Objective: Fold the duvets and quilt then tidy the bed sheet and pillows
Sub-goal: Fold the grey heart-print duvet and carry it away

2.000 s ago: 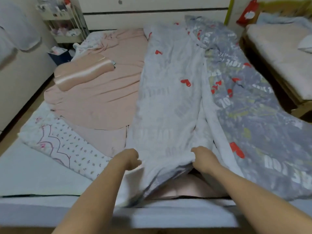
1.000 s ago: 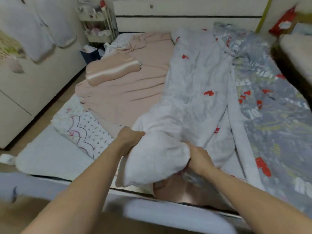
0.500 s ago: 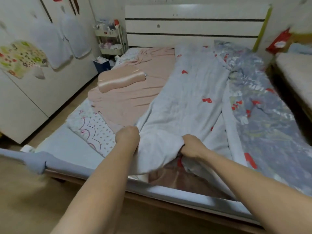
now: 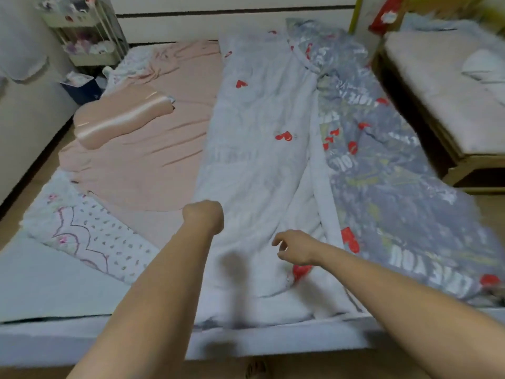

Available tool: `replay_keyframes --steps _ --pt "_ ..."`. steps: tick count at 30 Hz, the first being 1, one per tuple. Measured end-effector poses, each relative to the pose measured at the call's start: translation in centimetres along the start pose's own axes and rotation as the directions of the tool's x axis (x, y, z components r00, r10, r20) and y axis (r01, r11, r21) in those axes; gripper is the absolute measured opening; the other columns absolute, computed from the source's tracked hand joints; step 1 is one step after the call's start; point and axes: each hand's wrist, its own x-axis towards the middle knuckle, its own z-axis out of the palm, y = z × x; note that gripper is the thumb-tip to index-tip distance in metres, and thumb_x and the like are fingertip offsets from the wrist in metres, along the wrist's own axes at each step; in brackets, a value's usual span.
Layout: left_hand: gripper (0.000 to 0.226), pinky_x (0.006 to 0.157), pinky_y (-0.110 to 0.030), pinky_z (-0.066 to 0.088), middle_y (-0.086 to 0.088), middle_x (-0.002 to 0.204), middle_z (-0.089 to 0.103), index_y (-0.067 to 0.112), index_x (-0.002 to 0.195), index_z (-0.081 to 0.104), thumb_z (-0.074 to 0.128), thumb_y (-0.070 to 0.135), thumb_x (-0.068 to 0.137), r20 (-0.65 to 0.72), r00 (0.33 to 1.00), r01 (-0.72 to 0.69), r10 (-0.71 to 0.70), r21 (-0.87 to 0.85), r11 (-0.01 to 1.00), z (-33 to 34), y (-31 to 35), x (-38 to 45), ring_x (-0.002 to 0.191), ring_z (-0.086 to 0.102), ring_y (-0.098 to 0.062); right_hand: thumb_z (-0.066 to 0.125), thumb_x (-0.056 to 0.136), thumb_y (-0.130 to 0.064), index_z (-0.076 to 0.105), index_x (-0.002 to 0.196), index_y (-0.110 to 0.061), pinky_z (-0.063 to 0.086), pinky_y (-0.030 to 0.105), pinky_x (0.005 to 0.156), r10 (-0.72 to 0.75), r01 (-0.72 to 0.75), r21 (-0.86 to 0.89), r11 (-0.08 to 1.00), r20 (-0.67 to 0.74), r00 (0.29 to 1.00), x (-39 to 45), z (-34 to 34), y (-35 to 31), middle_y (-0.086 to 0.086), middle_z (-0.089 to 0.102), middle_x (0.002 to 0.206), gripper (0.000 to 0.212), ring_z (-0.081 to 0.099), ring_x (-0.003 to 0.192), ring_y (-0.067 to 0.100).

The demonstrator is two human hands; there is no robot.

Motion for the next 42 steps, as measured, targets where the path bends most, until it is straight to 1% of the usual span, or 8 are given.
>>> replay_keyframes --steps 8,18,26,30,34,36,38,42 --pt "0.039 0.08 -0.033 0.04 -0.005 0.131 0.052 0.015 0.132 0.048 0.048 0.022 0.094 0.006 0.927 -0.374 0.375 -0.073 0.925 -2.2 21.3 4.8 0.117 0.053 -0.025 0.055 0.088 -0.013 0.058 0.124 -0.01 0.042 0.025 0.087 0.268 -0.266 0.035 0.963 -0.176 0.947 -4.2 -7.1 18.4 0.01 0.06 0.124 0.037 0.056 0.112 0.026" --pt "0.061 0.106 -0.041 0.039 -0.011 0.138 0.041 0.016 0.139 0.042 0.063 0.038 0.086 0.135 0.836 -0.509 0.532 -0.172 0.844 0.2 48.7 6.0 0.129 0.041 -0.033 0.058 0.088 -0.019 0.044 0.137 -0.018 0.042 0.03 0.096 0.258 -0.244 -0.238 0.94 0.027 0.966 -9.0 -9.1 44.1 0.01 0.048 0.138 0.051 0.049 0.122 0.028" --pt "0.08 0.104 -0.054 0.03 -0.008 0.147 0.027 0.024 0.144 0.026 0.058 0.061 0.08 0.094 0.779 -0.595 0.62 -0.2 0.778 4.2 69.1 5.6 0.136 0.024 -0.031 0.066 0.084 -0.021 0.038 0.136 -0.008 0.046 0.031 0.091 0.363 -0.318 -0.324 0.891 0.088 0.928 -12.0 -10.5 65.2 0.013 0.053 0.132 0.06 0.055 0.117 0.03" --pt "0.126 0.108 -0.07 0.008 -0.014 0.158 -0.018 0.022 0.15 -0.02 0.067 0.066 0.071 0.232 0.828 -0.492 0.51 -0.137 0.86 7.1 75.2 6.6 0.144 -0.013 -0.041 0.087 0.062 -0.018 -0.017 0.15 -0.019 0.044 0.037 0.097 0.401 -0.356 -0.195 0.914 0.298 0.866 -13.4 -7.2 72.4 0.017 0.031 0.148 0.136 0.046 0.126 0.032" --pt "0.115 0.106 -0.071 0.012 -0.018 0.156 -0.021 0.02 0.144 -0.033 0.058 0.055 0.084 0.089 0.92 -0.381 0.383 -0.033 0.924 9.8 78.1 8.0 0.144 -0.011 -0.043 0.088 0.058 -0.021 -0.045 0.128 -0.04 0.046 0.038 0.095 0.331 -0.333 -0.028 0.942 0.229 0.916 -13.2 -2.3 75.0 0.016 0.01 0.157 0.152 0.046 0.126 0.035" --pt "0.092 0.106 -0.06 0.028 -0.019 0.157 0.007 0.02 0.152 -0.012 0.054 0.04 0.091 0.032 0.909 -0.413 0.415 -0.057 0.909 10.0 78.3 10.2 0.143 0.015 -0.041 0.086 0.065 -0.027 -0.04 0.135 -0.032 0.04 0.033 0.102 0.283 -0.291 0.224 0.93 0.068 0.957 -11.8 -0.9 75.2 0.019 0.02 0.155 0.144 0.043 0.129 0.034" --pt "0.067 0.093 -0.043 0.042 -0.018 0.139 0.047 0.017 0.146 0.028 0.059 0.027 0.089 -0.027 0.895 -0.424 0.445 -0.357 0.832 8.4 76.9 12.7 0.124 0.048 -0.037 0.078 0.078 -0.032 -0.008 0.152 -0.017 0.029 0.026 0.111 0.298 -0.147 0.541 0.828 -0.202 0.933 -10.2 -1.3 74.4 0.014 0.037 0.148 0.115 0.042 0.132 0.025" --pt "0.023 0.075 -0.037 0.039 -0.025 0.106 0.064 0.0 0.112 0.053 0.053 0.012 0.093 -0.192 0.978 -0.203 0.082 -0.78 0.592 2.4 72.5 16.6 0.102 0.059 -0.04 0.059 0.091 -0.043 0.021 0.151 -0.025 0.038 0.03 0.106 0.602 -0.005 0.91 0.414 -0.27 0.752 -8.4 -5.7 71.6 -0.007 0.063 0.109 0.073 0.056 0.114 0.012"
